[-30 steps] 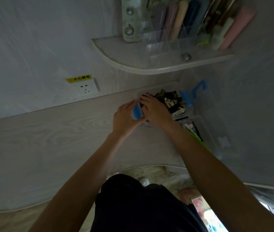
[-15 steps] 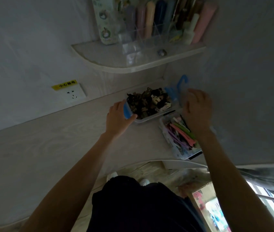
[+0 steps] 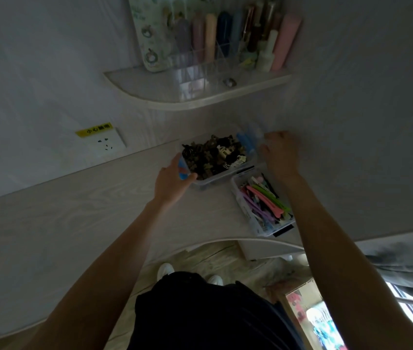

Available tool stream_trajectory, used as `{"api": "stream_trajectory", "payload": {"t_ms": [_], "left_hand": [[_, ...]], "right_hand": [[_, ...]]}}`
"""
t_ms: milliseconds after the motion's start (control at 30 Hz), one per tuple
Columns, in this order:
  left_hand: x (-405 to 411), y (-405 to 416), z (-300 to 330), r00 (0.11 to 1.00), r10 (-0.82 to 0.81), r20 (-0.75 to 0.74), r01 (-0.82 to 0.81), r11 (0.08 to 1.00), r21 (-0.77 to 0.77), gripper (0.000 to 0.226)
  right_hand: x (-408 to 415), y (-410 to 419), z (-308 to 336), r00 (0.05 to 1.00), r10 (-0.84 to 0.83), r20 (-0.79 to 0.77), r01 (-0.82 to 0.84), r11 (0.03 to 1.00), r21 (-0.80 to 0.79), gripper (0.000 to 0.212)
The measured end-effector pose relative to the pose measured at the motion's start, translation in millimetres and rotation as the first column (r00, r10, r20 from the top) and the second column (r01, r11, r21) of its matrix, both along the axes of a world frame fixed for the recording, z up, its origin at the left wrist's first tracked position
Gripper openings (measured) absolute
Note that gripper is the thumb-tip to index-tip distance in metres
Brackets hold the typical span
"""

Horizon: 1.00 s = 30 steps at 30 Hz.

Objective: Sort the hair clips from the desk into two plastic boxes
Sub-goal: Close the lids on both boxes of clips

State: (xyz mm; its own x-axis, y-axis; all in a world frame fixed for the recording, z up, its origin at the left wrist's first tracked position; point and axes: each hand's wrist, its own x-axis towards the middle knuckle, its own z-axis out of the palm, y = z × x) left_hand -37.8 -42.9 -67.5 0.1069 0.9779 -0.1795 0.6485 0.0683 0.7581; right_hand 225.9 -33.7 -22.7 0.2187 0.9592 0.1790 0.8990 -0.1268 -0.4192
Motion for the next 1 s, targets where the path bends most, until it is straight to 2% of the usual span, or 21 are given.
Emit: {"api": "stream_trajectory", "payload": {"t_ms": [67, 100, 200, 300, 367, 433, 533, 600, 667, 733, 800, 1000], "left_hand": [[-0.1, -1.3, 4.5, 0.998, 0.012, 0.057, -0.009, 0.999, -0.052, 0.071], [-0.7, -2.1, 7.0, 0.996, 0.03, 0.089, -0.023, 0.997, -0.077, 0.066], [-5.7, -4.8, 11.6, 0.985, 0.112, 0.129, -0.101, 0.991, -0.085, 0.044], [-14.2, -5.2, 14.1, 0.944, 0.237, 0.228, -0.222, 0.971, -0.09, 0.023], [-18.7, -4.3, 15.0, 0.909, 0.3, 0.29, -0.275, 0.953, -0.124, 0.034], [-20.3, -1.7, 11.2, 0.894, 0.331, 0.303, -0.291, 0.942, -0.168, 0.044], [-12.3, 1.5, 9.2, 0.922, 0.295, 0.253, -0.247, 0.947, -0.203, 0.051], [-5.4, 3.6, 10.6, 0.952, 0.254, 0.169, -0.222, 0.957, -0.186, 0.058], [0.4, 5.8, 12.5, 0.959, 0.246, 0.145, -0.219, 0.96, -0.177, 0.064], [5.7, 7.0, 13.6, 0.954, 0.254, 0.157, -0.227, 0.958, -0.173, 0.065], [9.0, 7.4, 14.6, 0.955, 0.25, 0.158, -0.224, 0.96, -0.167, 0.063], [8.0, 12.8, 9.2, 0.963, 0.245, 0.117, -0.226, 0.962, -0.154, 0.066]], "right_hand": [[-12.5, -9.1, 5.6, 0.985, 0.111, -0.132, -0.108, 0.994, 0.031, 0.025], [-20.3, -13.3, 9.0, 0.975, 0.177, -0.131, -0.169, 0.983, 0.067, 0.023], [-45.7, -20.4, 16.2, 0.917, 0.388, 0.088, -0.398, 0.903, 0.162, 0.017], [-72.8, -24.5, 7.0, 0.827, 0.486, 0.282, -0.545, 0.817, 0.19, 0.015], [-89.7, -27.4, -4.7, 0.781, 0.517, 0.35, -0.594, 0.789, 0.158, 0.016], [-100.8, -30.2, -18.1, 0.76, 0.552, 0.342, -0.611, 0.786, 0.089, 0.011], [-98.3, -33.6, -27.7, 0.817, 0.565, 0.117, -0.573, 0.817, 0.06, 0.019], [-87.1, -32.3, -24.2, 0.885, 0.464, -0.026, -0.455, 0.877, 0.153, 0.022], [-70.7, -24.0, -18.3, 0.944, 0.314, -0.098, -0.29, 0.935, 0.204, 0.022], [-51.6, -10.0, -18.2, 0.976, 0.183, -0.118, -0.172, 0.98, 0.1, 0.029], [-36.1, 2.1, -22.4, 0.984, 0.121, -0.128, -0.126, 0.991, -0.034, 0.039], [-19.6, 16.0, -30.6, 0.986, 0.141, -0.091, -0.152, 0.98, -0.126, 0.037]]}}
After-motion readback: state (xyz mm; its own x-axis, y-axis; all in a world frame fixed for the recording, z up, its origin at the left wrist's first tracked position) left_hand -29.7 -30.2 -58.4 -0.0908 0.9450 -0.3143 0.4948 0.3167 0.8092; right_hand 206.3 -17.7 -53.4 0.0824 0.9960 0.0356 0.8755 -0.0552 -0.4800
